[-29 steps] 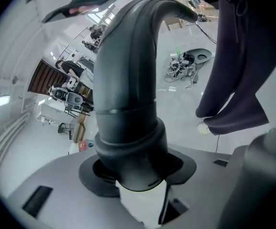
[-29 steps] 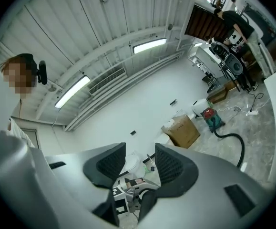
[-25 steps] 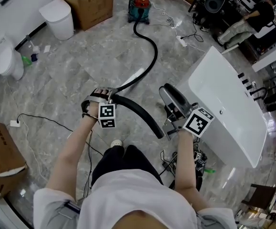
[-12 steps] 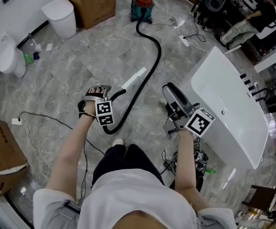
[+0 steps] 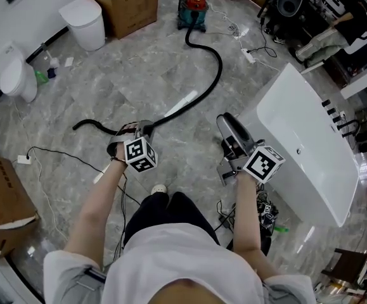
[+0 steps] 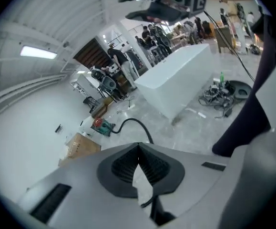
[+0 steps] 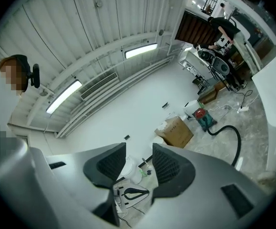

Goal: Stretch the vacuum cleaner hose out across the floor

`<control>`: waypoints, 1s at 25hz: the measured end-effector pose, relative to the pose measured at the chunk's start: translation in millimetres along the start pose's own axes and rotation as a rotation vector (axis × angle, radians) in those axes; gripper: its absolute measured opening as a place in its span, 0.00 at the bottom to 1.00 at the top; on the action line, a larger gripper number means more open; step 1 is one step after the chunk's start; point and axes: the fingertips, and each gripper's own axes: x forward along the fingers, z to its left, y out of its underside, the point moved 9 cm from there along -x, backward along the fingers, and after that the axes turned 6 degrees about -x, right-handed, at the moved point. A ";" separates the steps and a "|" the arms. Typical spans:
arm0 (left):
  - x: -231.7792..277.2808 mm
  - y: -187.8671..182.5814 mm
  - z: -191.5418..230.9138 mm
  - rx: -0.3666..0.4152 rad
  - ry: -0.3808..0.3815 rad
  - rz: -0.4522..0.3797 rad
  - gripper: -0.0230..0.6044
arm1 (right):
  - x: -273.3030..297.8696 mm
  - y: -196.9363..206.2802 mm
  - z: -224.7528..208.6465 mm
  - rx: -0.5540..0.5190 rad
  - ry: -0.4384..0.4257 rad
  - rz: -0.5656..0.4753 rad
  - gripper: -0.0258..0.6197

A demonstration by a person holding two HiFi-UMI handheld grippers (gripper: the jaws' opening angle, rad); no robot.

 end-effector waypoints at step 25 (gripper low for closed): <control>-94.4 -84.1 12.2 -0.946 0.115 -0.670 0.05 | 42.2 59.6 33.8 -0.375 0.183 0.159 0.13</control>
